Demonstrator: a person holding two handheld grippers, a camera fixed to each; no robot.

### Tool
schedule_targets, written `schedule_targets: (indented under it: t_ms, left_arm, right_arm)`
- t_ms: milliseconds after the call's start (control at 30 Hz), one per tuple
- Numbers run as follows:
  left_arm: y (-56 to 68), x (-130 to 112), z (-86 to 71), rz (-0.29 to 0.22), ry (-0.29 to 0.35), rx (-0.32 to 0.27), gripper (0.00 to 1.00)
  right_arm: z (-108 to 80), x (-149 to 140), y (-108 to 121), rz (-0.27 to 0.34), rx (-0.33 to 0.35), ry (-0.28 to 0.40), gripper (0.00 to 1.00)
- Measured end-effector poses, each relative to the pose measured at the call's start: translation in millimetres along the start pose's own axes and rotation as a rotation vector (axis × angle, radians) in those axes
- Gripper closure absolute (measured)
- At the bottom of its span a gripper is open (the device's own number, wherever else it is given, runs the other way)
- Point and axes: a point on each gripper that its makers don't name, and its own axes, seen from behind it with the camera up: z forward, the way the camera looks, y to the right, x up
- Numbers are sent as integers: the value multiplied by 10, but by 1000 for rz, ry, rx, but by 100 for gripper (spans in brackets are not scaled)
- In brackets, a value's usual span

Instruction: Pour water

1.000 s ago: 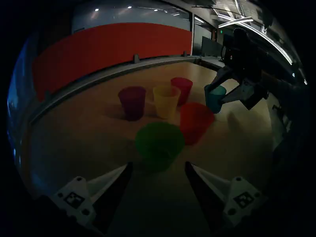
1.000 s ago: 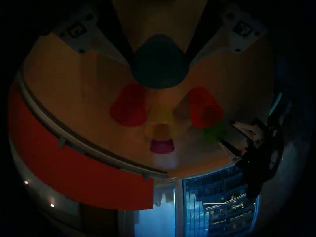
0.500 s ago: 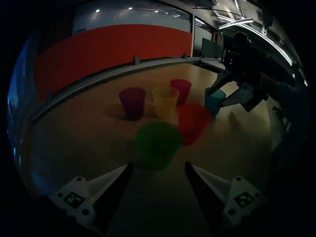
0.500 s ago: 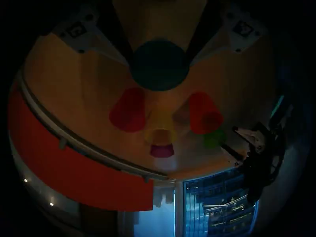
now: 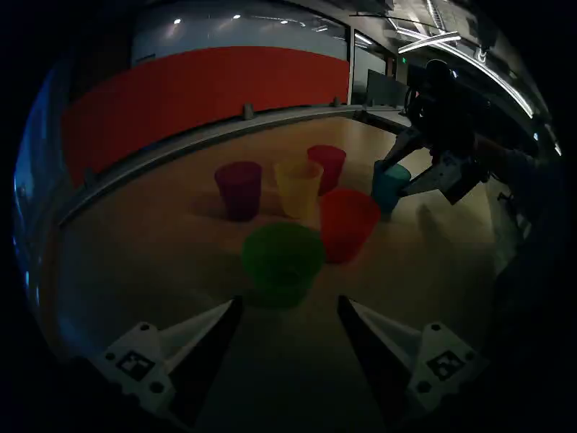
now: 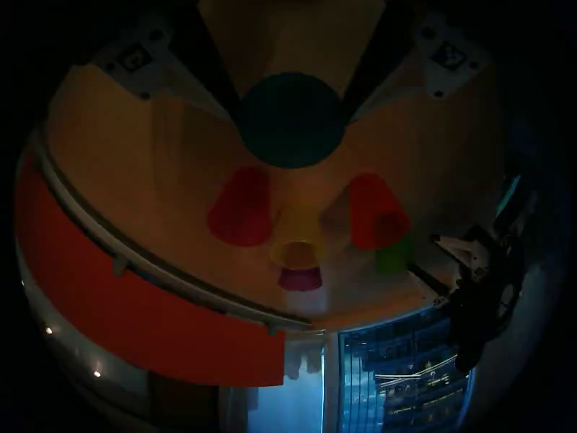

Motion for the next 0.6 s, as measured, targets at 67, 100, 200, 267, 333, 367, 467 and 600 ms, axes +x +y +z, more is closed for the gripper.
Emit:
schedule_targets:
  t_ms: [67,100,200,267,333,367,467,600]
  left_arm:
    - [-4,-2,-16,-1,2,4,2]
    - [-7,-3,-24,-1,3,6,2]
    - [-7,-3,-52,-5,8,12,2]
    - [-9,1,-77,-7,12,18,2]
    - [-9,3,-106,-10,17,25,2]
    - [-8,3,-122,-11,19,28,2]
    - [-6,-2,-170,-17,27,40,2]
    - [-24,-12,-239,-32,42,63,2]
  right_arm:
    - [-21,-6,2,7,-1,3,2]
    - [-34,-11,3,11,-2,5,2]
    - [-80,-43,-1,14,-6,6,2]
    - [-116,-76,2,15,-13,6,2]
    - [-158,-116,10,15,-22,5,1]
    - [-180,-137,15,15,-27,4,1]
    - [-257,-204,31,17,-43,5,1]
    - [-371,-293,56,23,-69,11,1]
